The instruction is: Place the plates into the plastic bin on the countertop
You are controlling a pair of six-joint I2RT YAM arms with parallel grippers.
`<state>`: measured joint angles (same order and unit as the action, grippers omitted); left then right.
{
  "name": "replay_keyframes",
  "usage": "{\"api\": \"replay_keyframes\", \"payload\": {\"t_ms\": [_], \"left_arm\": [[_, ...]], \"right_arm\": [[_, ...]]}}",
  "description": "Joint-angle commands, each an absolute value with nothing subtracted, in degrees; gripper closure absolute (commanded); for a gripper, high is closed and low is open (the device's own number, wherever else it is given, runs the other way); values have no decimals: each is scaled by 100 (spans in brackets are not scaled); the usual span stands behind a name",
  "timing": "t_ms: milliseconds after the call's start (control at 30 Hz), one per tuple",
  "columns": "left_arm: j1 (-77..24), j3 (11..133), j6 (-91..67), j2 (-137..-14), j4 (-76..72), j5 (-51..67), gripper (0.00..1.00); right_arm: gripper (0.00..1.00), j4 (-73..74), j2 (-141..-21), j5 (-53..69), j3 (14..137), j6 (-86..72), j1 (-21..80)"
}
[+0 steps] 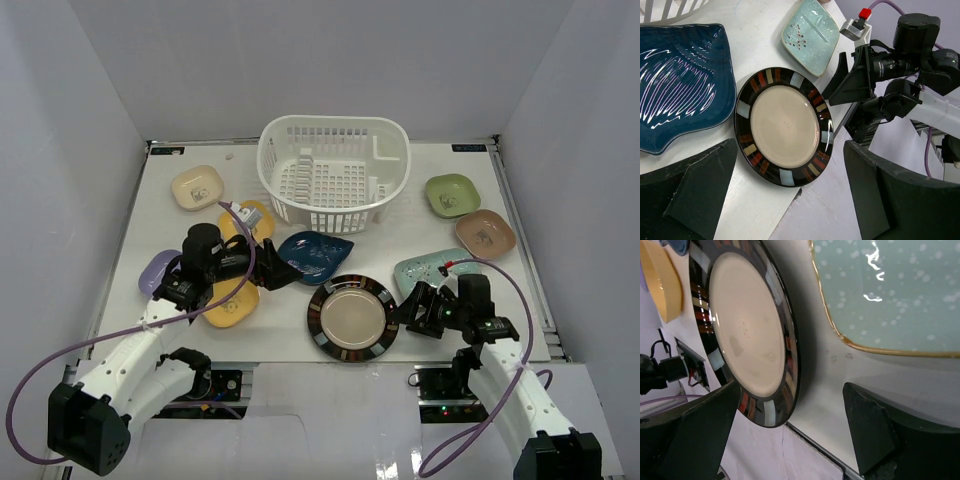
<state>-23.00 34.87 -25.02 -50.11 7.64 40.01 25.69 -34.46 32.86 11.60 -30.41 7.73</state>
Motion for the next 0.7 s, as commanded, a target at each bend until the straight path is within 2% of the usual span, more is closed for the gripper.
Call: {"api": "replay_keyframes", "payload": {"t_ms": [0, 167, 400, 667], "left_arm": [[-2320, 3691, -2426, -5010, 826, 3911, 2], [-2320, 3709, -2426, -5246, 870, 3990, 2], [-2312, 3735, -2417, -5361, 958, 3929, 2], [-2312, 3788, -2478, -5660, 1133, 3666, 2]], "right_arm": [[10, 1874, -3498, 3559, 809, -3471, 931], [11, 1101, -3621, 3577, 265, -3936, 1265], [17, 71, -3824, 2919, -217, -4763, 2478], [33, -1018, -3831, 2707, -755, -5405, 2601]]}}
